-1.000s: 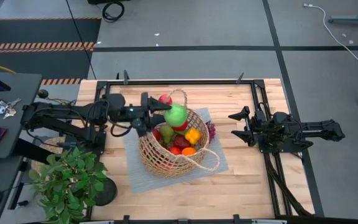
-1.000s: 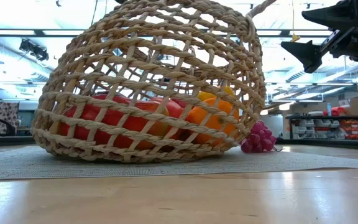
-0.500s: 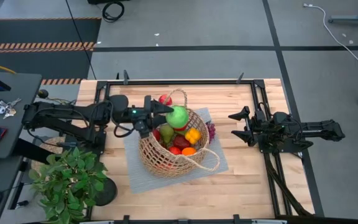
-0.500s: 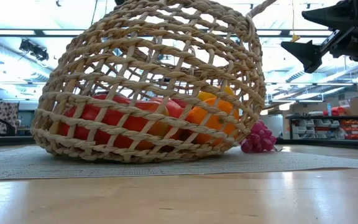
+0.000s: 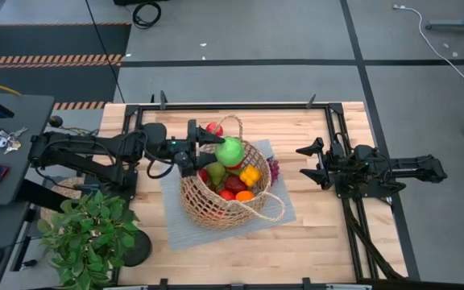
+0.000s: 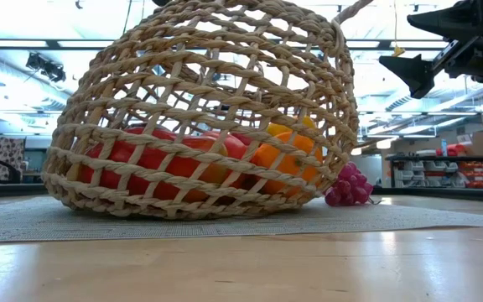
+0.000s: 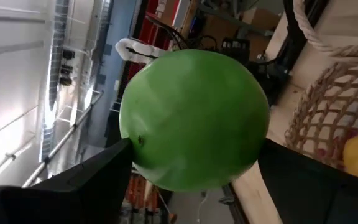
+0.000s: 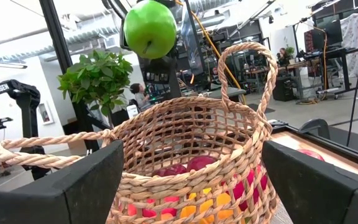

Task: Build produce basket
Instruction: Put the green apple into the basket

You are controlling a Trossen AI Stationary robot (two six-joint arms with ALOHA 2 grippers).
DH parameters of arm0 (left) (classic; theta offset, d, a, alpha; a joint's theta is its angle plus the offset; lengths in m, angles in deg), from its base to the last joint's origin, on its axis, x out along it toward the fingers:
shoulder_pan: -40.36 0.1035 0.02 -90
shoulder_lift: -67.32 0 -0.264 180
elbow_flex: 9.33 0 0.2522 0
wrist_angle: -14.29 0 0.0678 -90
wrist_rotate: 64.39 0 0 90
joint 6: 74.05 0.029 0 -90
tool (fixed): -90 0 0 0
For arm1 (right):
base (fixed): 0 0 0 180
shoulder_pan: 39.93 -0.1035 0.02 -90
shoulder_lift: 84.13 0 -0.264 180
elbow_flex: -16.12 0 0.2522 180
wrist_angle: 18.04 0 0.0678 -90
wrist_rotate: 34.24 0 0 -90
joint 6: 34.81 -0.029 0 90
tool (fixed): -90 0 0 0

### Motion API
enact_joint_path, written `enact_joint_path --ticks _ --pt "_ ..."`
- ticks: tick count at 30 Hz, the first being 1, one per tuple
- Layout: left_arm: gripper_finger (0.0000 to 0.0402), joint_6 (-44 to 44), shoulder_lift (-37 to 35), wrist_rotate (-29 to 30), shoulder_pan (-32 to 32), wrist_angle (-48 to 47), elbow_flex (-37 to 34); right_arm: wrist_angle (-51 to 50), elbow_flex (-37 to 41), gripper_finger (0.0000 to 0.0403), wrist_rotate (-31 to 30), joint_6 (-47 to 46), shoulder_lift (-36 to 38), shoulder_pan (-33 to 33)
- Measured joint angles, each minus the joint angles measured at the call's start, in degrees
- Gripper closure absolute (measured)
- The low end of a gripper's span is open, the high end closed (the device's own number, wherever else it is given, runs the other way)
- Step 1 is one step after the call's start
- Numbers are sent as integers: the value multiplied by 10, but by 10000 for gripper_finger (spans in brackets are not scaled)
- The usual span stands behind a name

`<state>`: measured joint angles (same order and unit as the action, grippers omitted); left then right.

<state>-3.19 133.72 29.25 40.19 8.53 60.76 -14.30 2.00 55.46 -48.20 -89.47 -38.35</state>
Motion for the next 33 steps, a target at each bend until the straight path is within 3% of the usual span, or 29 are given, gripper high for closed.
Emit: enact_joint_path --ticks 13,33 --pt "69 -118 0 0 0 -21 0 0 0 18 0 0 0 0" --pt "69 -118 0 0 0 -55 0 0 0 18 0 0 0 0"
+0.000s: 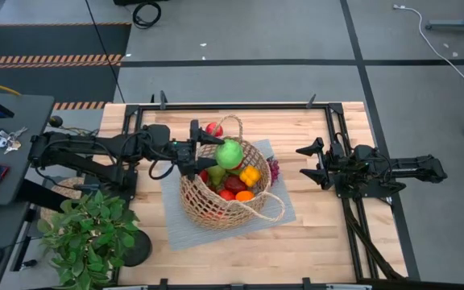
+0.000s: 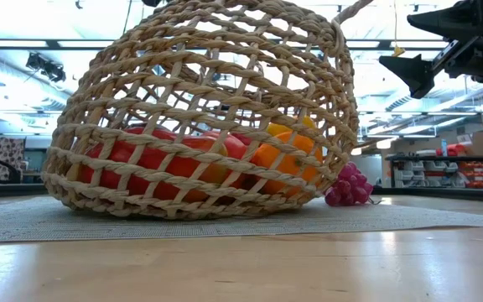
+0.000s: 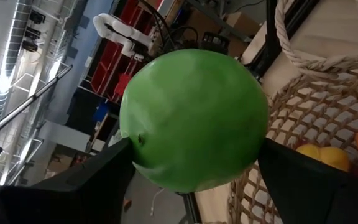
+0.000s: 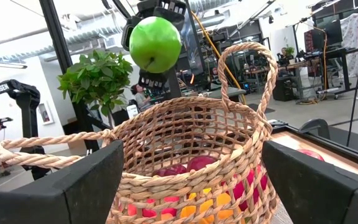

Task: Build produce basket
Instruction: Put the green apple into the basket

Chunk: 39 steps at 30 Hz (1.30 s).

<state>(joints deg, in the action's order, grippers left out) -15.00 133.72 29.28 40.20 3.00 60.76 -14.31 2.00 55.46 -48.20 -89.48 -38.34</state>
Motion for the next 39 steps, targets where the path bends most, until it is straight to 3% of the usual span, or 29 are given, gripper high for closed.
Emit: enact_joint_path --ticks 18,27,39 --pt "69 -4 0 0 0 -2 0 0 0 18 0 0 0 0" --pt "69 -105 0 0 0 -2 0 0 0 18 0 0 0 0" --pt "69 -309 0 0 0 -12 0 0 0 18 0 0 0 0"
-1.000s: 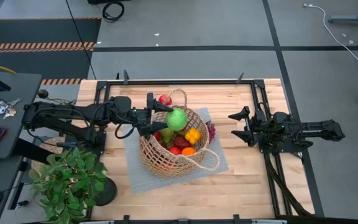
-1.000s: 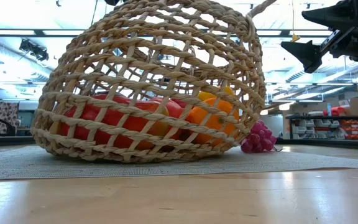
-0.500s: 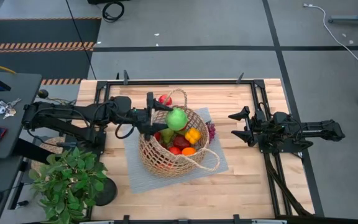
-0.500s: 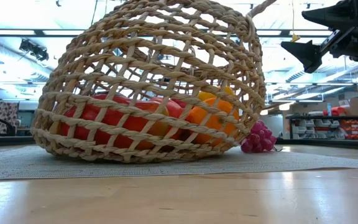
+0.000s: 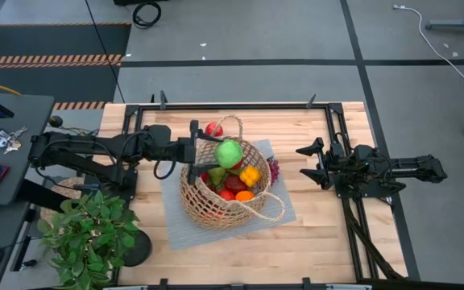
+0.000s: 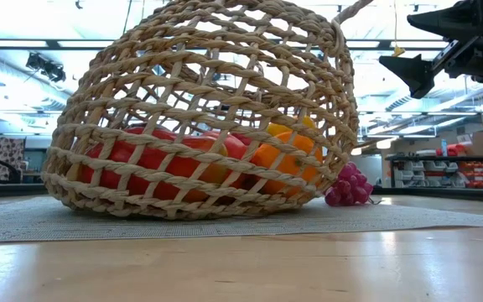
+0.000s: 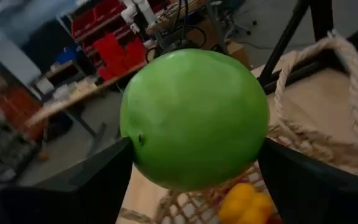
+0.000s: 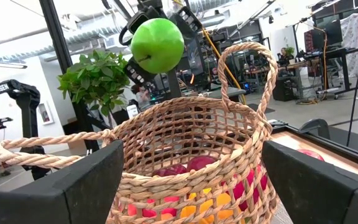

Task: Build produce basket
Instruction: Put the green apple into the basket

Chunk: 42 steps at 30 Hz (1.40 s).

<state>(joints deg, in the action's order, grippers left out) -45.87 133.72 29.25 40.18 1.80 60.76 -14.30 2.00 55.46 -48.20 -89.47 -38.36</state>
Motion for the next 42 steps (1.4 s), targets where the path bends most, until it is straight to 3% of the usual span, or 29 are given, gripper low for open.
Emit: enact_joint_path --ticks 9,25,30,42 --pt "69 -275 0 9 0 -8 0 0 0 18 0 0 0 0" --pt "69 -680 0 12 31 -8 0 0 0 18 0 0 0 0" --pt "69 -739 0 9 37 -8 0 0 0 18 0 0 0 0" --pt "69 -774 0 6 37 -8 0 0 0 18 0 0 0 0"
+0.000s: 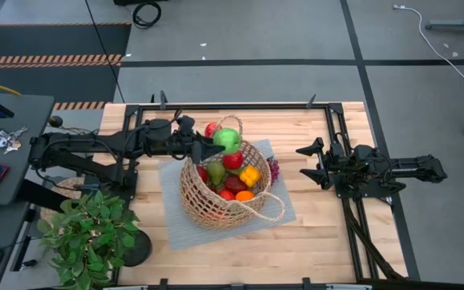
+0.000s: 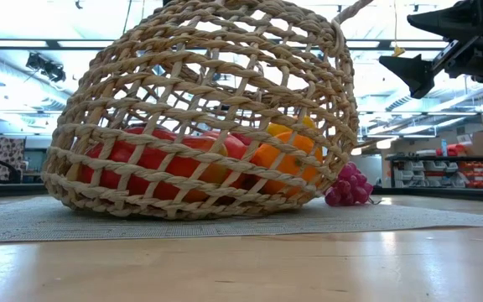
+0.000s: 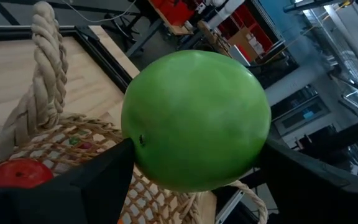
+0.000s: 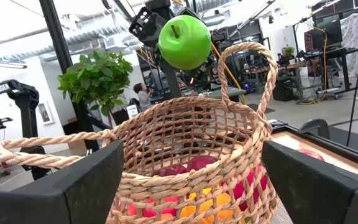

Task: Build produce basket
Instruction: Put the green apple into the basket

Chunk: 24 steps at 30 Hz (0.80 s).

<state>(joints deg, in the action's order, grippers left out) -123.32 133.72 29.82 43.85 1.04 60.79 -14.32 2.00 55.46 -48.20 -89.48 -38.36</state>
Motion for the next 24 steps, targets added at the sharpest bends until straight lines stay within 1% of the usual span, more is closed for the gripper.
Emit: enact_joint_path --ticks 9,14,17,20,24 --pt "69 -1 0 -1 -1 0 0 0 0 18 0 0 0 0" --pt "69 6 0 -25 -2 3 0 0 0 18 0 0 0 0" --pt "69 5 0 -49 -6 19 0 0 0 18 0 0 0 0" --pt "69 13 0 -54 -17 41 0 0 0 18 0 0 0 0" --pt "69 19 0 -55 -32 40 0 0 0 18 0 0 0 0"
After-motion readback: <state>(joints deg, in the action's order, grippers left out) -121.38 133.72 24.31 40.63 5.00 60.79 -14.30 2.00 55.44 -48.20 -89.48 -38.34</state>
